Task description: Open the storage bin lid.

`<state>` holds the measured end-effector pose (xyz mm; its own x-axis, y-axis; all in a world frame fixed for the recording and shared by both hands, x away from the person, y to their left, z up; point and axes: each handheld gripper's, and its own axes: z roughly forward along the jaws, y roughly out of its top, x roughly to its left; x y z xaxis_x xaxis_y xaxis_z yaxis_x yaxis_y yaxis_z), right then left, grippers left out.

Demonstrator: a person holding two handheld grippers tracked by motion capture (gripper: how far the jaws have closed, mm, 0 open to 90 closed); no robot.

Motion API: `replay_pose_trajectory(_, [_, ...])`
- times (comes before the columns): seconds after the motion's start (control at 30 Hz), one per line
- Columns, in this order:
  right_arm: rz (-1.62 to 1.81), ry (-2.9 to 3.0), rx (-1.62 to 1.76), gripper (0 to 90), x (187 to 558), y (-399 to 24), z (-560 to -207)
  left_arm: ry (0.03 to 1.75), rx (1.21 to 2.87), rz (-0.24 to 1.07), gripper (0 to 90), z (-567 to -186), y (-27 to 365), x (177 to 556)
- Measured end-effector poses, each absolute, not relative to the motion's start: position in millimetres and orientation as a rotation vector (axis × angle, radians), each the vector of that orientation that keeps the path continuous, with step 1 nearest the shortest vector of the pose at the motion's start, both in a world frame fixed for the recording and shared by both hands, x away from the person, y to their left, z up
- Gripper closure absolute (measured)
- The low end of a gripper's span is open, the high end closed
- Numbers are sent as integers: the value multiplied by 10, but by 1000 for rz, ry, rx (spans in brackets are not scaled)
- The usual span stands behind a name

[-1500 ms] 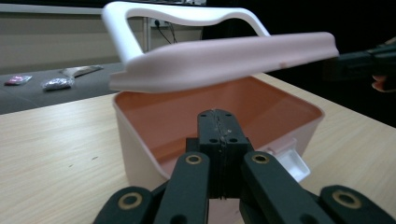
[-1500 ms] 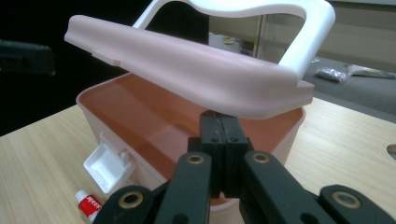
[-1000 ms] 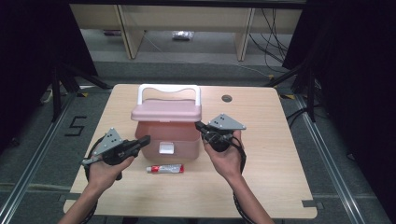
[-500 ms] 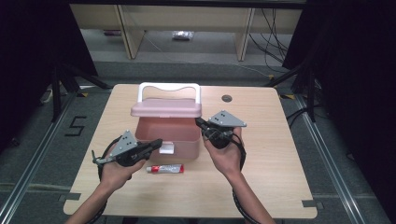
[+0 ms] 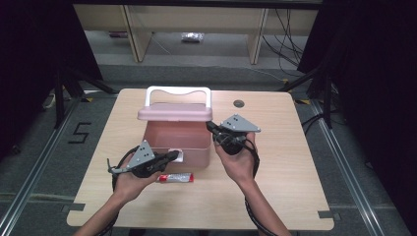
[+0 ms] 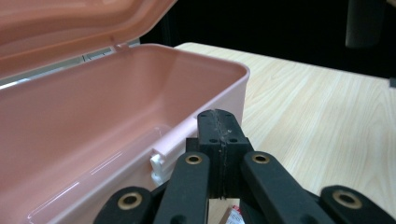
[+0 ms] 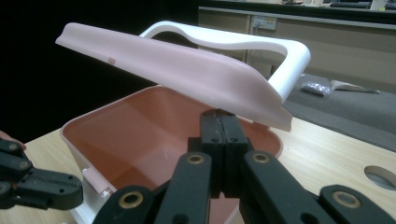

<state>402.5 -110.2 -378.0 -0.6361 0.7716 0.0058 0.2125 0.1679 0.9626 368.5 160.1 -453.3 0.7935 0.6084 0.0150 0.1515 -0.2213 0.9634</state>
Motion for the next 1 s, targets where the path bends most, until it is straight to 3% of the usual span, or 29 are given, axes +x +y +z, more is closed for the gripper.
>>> replay_pose_trajectory(1.0, [1505,1919,924,900,4096,-1087,-3678,607,1764,462,897,-4580,1565,3713])
